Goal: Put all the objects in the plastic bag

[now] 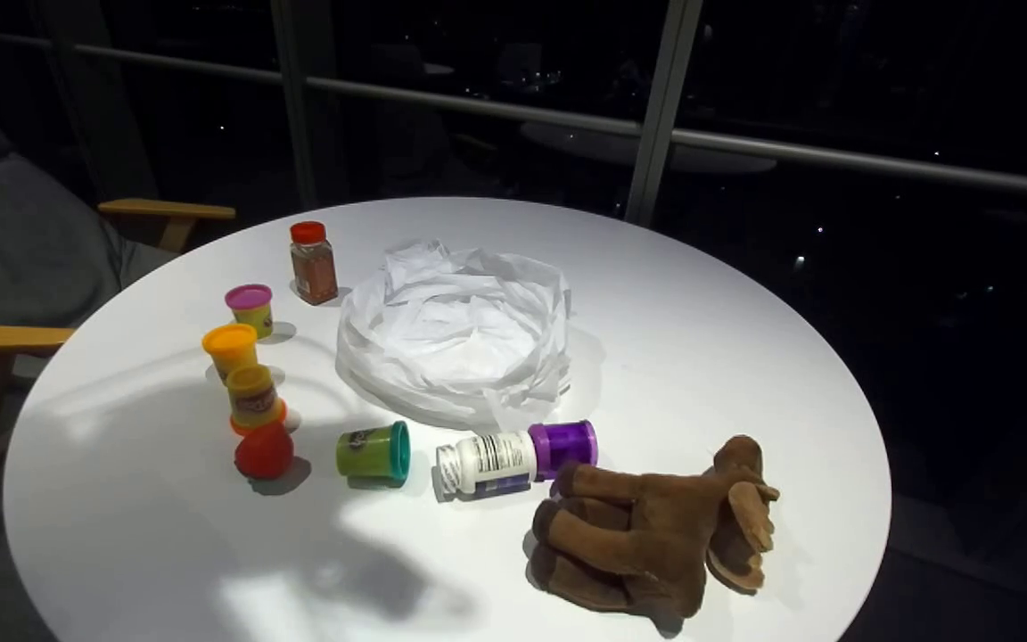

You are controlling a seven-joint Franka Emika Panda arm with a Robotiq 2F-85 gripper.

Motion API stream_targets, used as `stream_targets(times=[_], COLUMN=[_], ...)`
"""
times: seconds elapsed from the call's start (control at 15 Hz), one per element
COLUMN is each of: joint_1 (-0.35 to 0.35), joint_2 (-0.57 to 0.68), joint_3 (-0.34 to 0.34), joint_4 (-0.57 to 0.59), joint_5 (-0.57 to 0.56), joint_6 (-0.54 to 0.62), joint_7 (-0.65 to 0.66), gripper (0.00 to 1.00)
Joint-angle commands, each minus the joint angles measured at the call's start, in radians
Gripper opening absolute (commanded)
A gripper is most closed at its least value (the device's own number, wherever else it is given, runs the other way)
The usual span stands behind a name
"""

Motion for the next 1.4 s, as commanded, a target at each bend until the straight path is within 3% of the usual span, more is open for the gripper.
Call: stream_targets(times=[0.0,0.27,0.67,1.07,1.33], joint_1=[0.066,0.148,0.240,0.312,0.381], joint_2=[0.158,0.371,0.731,0.986,1.101], joint_3=[0.052,0.139,0.231,0.255,0.232], joint_4=[0.088,0.176,0.418,0.617,0.653], joint_5=[0.031,0.064,0.100,0.192,0.158], joint_6=[0.007,0.013,0.036,0.137,0.300], joint_7=[0.048,0.084,0.133,0.219,0.365], gripper=[1.00,1.00,1.00,1.00,1.00])
